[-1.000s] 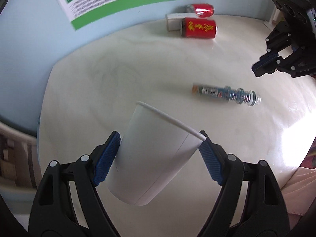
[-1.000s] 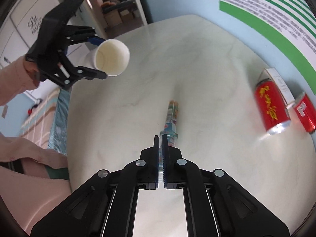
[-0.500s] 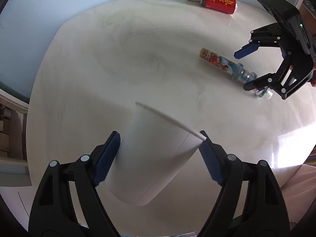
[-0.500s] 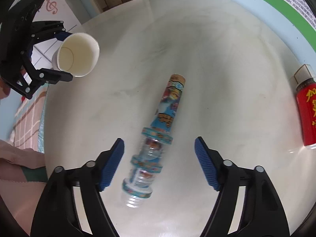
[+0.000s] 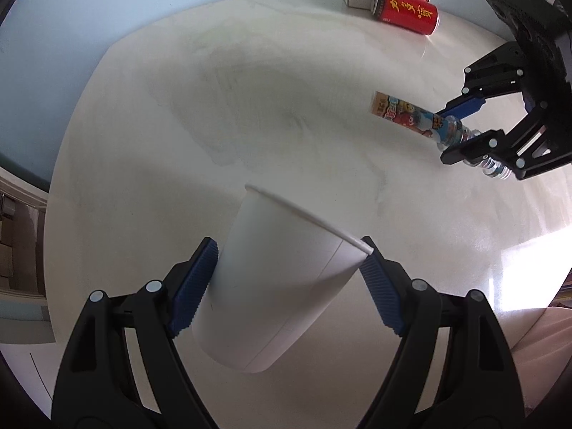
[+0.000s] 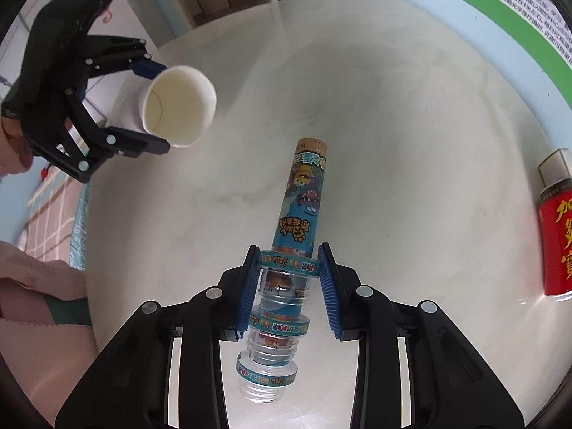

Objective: Collect trash
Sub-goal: 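Lift the tube with the right tool and regrip it while the left tool holds the cup, then carry cup and tube over the teal bin and open both tools to drop them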

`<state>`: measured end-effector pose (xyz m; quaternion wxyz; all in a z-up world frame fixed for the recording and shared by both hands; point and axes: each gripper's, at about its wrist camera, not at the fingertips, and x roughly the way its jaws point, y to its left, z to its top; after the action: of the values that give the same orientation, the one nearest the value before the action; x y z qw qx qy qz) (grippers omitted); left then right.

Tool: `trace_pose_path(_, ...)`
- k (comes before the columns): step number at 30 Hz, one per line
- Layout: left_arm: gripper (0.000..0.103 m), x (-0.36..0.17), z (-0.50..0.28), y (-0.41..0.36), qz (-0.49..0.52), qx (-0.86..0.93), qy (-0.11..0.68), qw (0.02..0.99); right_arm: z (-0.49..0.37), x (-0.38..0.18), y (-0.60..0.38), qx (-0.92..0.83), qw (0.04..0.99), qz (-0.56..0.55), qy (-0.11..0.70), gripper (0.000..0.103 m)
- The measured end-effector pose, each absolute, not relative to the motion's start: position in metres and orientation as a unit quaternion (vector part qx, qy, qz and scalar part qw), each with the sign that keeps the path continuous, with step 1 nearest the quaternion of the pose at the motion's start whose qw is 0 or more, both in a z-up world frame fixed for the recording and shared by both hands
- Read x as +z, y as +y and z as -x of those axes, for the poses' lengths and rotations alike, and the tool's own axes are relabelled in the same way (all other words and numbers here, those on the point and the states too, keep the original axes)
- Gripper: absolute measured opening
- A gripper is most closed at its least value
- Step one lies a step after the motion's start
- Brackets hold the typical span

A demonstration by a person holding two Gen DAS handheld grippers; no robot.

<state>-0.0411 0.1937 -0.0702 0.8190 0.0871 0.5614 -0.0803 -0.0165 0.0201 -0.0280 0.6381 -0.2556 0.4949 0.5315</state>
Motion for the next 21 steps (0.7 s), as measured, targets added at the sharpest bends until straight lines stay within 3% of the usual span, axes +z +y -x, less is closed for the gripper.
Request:
trace_pose_path(9,0.077,-0.057,0.069,0.199,-0.086,-0.054,0.552,0.828,0.030,-0.009,0.022,0.566,0.621,0.264,0.474,0.034)
trace_pose_path(21,0.077,-0.050,0.186,0.257,0.004,0.055,0.538,0.841,0.100,0.024,0.095,0.656,0.537,0.328,0.416,0.034)
